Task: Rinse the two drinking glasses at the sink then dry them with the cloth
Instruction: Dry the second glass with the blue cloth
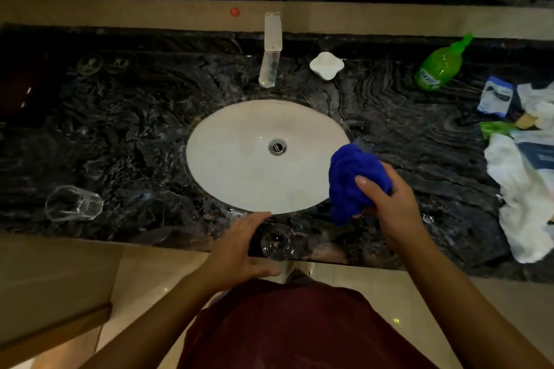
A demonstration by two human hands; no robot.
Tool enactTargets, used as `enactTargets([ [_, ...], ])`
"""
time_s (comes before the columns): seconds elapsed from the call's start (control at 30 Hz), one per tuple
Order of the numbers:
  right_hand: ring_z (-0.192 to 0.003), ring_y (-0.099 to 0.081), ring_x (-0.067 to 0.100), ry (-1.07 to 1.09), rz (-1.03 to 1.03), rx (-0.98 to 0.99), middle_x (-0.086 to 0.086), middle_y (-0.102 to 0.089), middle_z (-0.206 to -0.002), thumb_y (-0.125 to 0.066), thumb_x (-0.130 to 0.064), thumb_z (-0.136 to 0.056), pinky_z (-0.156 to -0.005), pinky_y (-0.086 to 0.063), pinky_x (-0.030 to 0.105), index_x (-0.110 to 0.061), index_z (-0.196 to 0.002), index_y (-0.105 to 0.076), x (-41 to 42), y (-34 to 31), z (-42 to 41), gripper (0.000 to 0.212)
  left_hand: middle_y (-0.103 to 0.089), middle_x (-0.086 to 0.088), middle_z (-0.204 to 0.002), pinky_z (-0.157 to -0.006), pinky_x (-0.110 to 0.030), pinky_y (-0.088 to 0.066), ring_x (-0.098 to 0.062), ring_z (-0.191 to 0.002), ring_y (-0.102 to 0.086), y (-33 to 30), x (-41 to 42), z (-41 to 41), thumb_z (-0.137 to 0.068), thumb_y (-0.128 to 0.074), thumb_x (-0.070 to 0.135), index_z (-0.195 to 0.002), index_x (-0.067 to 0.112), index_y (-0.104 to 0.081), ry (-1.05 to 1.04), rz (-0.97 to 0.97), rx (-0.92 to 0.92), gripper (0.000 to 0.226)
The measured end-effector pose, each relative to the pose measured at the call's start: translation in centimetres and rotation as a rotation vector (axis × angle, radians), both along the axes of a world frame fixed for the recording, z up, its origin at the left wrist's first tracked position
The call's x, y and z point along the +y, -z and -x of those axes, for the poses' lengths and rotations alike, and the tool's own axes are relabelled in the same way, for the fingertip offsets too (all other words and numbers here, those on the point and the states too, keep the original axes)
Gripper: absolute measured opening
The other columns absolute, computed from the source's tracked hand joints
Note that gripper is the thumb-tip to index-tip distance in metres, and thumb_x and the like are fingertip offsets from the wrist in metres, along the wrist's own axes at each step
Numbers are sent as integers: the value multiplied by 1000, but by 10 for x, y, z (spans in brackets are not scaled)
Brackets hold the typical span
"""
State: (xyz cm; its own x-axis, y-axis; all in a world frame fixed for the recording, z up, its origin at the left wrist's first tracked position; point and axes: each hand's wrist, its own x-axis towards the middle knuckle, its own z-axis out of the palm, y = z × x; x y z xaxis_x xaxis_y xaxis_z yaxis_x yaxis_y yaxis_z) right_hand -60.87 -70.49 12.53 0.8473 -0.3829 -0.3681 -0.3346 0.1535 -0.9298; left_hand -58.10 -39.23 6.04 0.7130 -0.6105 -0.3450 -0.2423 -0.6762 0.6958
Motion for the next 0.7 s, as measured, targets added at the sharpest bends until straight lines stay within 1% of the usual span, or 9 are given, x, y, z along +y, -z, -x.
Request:
enactTargets([
  [0.07,-104,-73,18,-29,1,14,-2,-73,-116,-72,-21,-91,-75,-62,36,-37,-119,-66,-3,8,0,33,-39,11,-157,-120,-32,-35,-3,-142,-34,14,-7,7,-66,-86,65,-157,37,-27,-7,-17,29,111],
  [0.13,-102,-73,13,-45,0,33,-2,-73,-116,-72,-16,-92,-72,-60,27,-35,-118,-66,-2,14,0,32,-42,11,-154,-114,-24,-34,0,-136,-35,22,-16,12,-67,-83,65,-157,32,-30,-24,-23,25,110],
  [0.2,-98,-72,6,-63,11,52,-3,-73,-115,-71,-15,-93,-74,-58,21,-31,-118,-66,0,18,1,30,-48,12,-146,-111,-25,-40,-2,-132,-42,25,-28,13,-68,-75,69,-153,28,-39,-50,-17,-25,101],
  [0.3,-88,-70,-4,-93,46,74,-7,-72,-106,-69,-15,-95,-70,-54,12,-30,-111,-67,5,16,5,22,-62,8,-132,-100,-30,-53,-9,-120,-61,32,-35,9,-70,-80,55,-141,25,-50,-95,-7,8,82],
  [0.37,-89,-71,2,-102,50,74,-7,-75,-99,-69,-16,-94,-71,-54,15,-32,-107,-68,7,13,7,20,-68,9,-122,-95,-34,-56,-7,-110,-67,29,-34,2,-64,-84,55,-133,27,-53,-183,37,100,81],
  [0.47,-89,-71,13,-99,-31,31,-6,-76,-95,-73,-16,-90,-73,-55,24,-25,-106,-69,12,-2,4,18,-72,1,-113,-94,-36,-59,-11,-103,-71,-3,-36,-14,-54,-90,50,-122,25,-55,-386,234,288,80],
  [0.53,-87,-69,14,-117,-38,-26,-5,-73,-93,-73,-28,-81,-75,-53,29,-25,-103,-68,17,-24,-4,23,-74,-4,-111,-88,-28,-59,-14,-103,-72,-40,-41,-25,-57,-86,47,-121,21,-57,-443,372,310,74],
  [0.6,-88,-68,17,-168,19,-111,-5,-71,-96,-70,-40,-77,-76,-54,31,-32,-104,-67,29,-52,-13,28,-75,-7,-111,-84,-28,-59,-19,-103,-73,-82,-47,-38,-63,-80,47,-122,20,-58,-447,502,325,68],
  [0.7,-84,-65,19,-235,149,-295,-11,-66,-102,-68,-34,-85,-74,-57,30,-42,-115,-61,61,-96,-19,32,-75,-7,-114,-85,-35,-61,-26,-104,-74,-130,-55,-54,-70,-78,48,-123,20,-60,-424,669,290,63],
])
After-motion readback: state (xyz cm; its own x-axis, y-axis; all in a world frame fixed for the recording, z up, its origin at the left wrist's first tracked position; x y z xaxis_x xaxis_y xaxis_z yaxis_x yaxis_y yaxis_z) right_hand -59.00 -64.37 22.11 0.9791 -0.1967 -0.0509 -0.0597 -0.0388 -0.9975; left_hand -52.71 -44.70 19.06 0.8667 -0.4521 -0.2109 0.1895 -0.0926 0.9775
